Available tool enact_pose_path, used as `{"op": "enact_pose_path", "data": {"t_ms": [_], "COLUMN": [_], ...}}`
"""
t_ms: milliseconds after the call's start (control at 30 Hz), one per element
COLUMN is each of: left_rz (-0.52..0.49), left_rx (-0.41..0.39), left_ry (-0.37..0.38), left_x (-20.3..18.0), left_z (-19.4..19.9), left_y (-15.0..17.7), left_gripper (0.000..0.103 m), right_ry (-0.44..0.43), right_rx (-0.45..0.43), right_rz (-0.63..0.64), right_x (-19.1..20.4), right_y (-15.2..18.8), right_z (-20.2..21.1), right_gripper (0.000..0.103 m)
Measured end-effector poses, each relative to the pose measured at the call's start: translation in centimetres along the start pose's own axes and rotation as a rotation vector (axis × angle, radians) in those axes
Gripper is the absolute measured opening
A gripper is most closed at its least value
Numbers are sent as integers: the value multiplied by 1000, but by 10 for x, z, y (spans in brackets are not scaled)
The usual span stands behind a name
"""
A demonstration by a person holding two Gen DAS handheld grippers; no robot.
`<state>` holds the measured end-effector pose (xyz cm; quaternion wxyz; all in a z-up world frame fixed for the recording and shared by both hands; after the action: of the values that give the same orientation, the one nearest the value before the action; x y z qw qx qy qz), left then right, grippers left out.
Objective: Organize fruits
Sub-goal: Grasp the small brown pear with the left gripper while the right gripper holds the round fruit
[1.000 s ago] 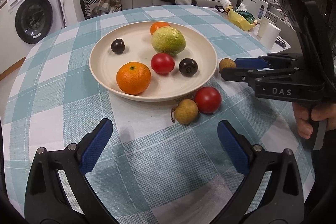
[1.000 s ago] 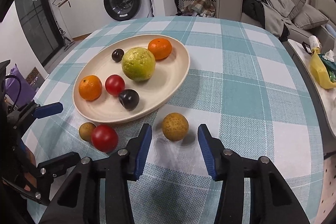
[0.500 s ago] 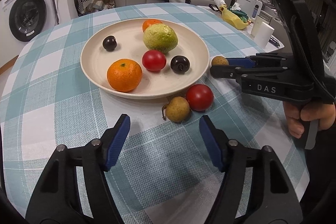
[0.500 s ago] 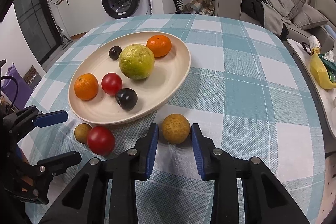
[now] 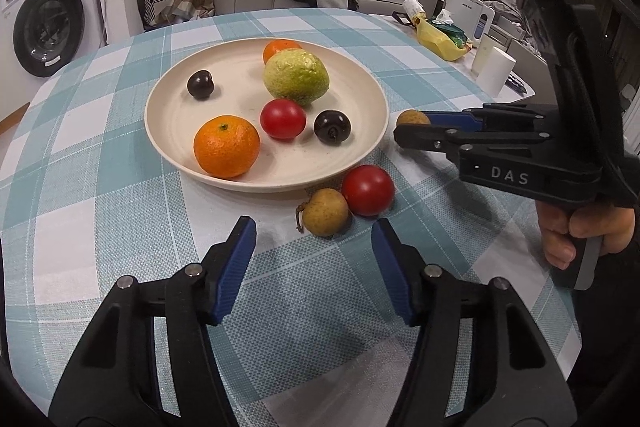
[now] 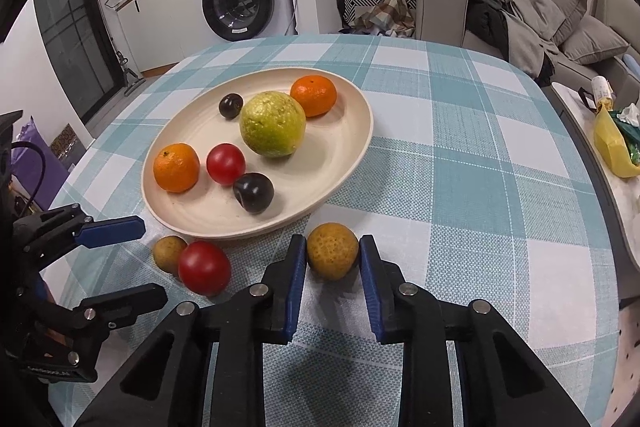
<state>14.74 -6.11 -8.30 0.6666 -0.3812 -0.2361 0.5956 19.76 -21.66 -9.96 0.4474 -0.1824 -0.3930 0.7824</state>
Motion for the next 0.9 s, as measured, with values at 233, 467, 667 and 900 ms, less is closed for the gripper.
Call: {"op": "enact_pose_path", "data": {"t_ms": [233, 467, 667, 900], "left_rz": [5, -14, -21, -35], "left_rx": [24, 32, 32, 32], "left_ry": [-5, -24, -31, -22], "left_x": [1, 0, 1, -1], "left_z": [-9, -16, -18, -18], "left_y": [1, -3, -4, -5], "left_gripper": [50, 46, 43, 26], "right_ry": [-14, -21, -21, -23], "right_rx": [-20, -27, -26, -28], "right_rz": [-7, -5, -3, -5], "right_x": [1, 3, 2, 3], "right_y": [-4, -5, -5, -5], "right_z": [8, 11, 11, 12], "right_gripper": [28, 28, 28, 28]}}
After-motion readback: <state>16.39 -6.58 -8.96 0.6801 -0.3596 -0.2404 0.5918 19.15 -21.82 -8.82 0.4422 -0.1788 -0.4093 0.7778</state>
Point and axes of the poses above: each gripper's, at about its wrist camera, not at the fingertips, and z roughly against the way its jaws point, x to its left, y to its underside, the point moved 5 cm from there along -z, roughly the way its jaws point, and after that the axes turned 12 degrees about -x, right-handed, at the moved point
